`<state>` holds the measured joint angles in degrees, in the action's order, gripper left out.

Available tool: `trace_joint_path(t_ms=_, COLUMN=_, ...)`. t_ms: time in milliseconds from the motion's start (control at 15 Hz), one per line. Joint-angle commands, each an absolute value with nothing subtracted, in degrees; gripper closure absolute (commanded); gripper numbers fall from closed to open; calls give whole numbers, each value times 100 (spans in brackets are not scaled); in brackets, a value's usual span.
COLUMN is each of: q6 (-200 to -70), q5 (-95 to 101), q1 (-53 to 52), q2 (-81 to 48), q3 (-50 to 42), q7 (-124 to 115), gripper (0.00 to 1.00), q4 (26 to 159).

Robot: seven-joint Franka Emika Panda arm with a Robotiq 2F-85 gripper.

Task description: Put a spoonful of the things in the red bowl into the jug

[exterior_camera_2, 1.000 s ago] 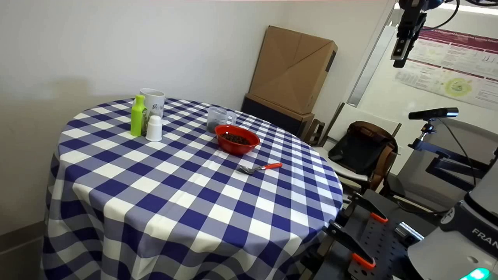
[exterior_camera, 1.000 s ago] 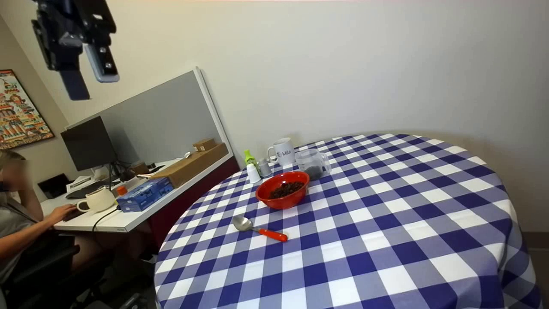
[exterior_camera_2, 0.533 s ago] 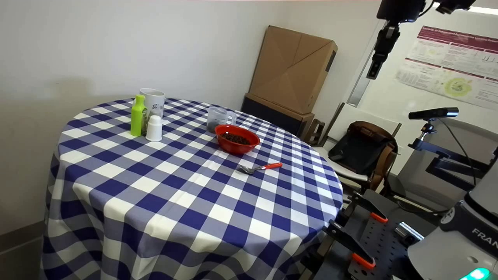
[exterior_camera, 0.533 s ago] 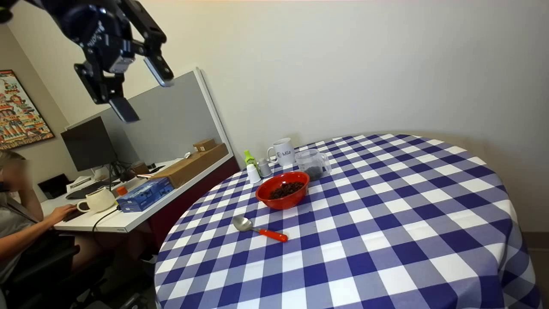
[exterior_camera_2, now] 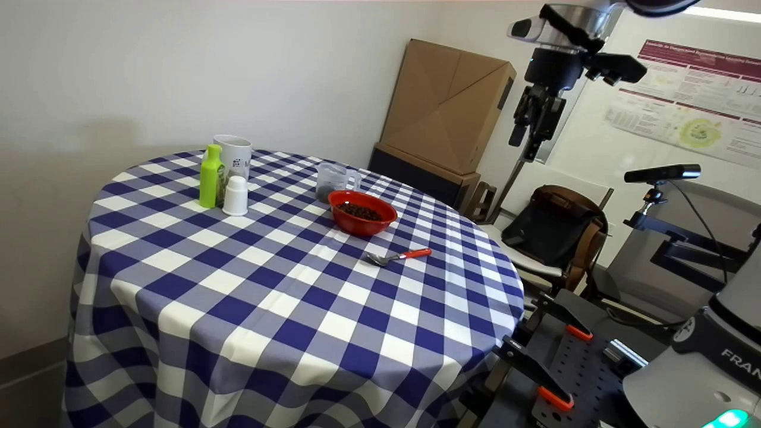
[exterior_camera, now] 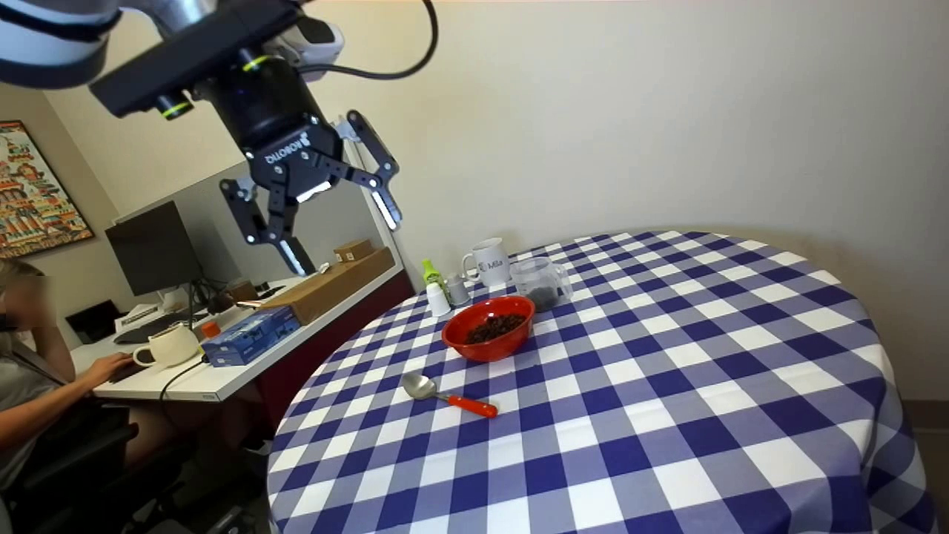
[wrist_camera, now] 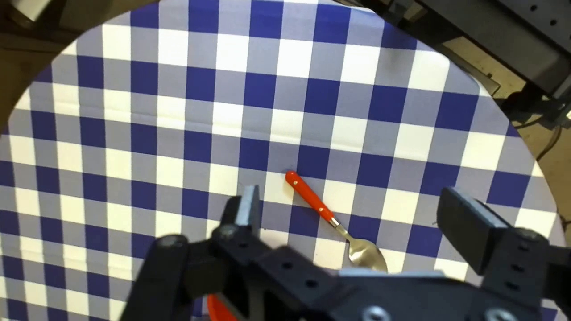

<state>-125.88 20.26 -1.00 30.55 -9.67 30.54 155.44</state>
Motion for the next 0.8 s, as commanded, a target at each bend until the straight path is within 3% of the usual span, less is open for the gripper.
trace_joint_path(t_ms=0, q6=-12976, q5=1995, q1=-188, q2=1668, q3=-1242, q7=4168, gripper=0, q4=14931)
trace_joint_path(t_ms=733, q6=-13772, q5=2590, q1=68, q2=-1314, q3=-466, q7=4045, gripper=0, q4=13243)
